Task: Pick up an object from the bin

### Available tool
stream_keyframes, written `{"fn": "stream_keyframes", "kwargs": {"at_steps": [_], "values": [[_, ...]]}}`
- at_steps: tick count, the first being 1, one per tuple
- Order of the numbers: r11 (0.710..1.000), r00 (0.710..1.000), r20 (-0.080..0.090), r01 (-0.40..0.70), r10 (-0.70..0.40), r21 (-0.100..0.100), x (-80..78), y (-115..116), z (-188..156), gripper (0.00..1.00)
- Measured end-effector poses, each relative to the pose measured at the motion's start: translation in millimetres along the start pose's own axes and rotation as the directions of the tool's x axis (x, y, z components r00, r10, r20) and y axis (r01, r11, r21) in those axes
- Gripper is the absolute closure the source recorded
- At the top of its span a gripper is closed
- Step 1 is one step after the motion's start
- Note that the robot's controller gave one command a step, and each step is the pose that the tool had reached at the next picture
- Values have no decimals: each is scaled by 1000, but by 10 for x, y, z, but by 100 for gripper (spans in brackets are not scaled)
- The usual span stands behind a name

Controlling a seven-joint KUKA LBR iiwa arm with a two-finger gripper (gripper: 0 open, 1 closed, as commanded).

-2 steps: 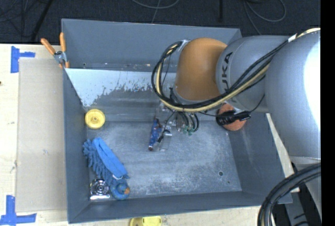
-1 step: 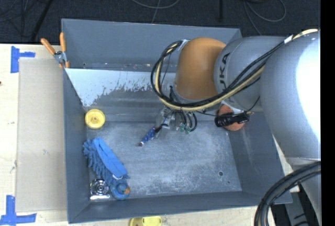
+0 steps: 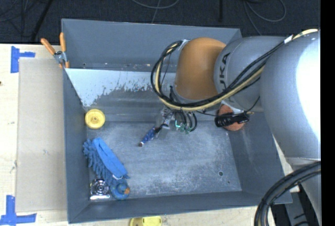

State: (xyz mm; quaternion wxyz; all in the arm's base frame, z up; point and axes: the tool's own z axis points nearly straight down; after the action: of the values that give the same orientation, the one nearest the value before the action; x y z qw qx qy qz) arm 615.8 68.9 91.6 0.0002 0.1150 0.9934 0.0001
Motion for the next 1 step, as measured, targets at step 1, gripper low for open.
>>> {"fn": "stream_keyframes", "kwargs": {"at_steps": [1], "values": [[1000,1000,0,0,0,0,0,0,0,0]]}}
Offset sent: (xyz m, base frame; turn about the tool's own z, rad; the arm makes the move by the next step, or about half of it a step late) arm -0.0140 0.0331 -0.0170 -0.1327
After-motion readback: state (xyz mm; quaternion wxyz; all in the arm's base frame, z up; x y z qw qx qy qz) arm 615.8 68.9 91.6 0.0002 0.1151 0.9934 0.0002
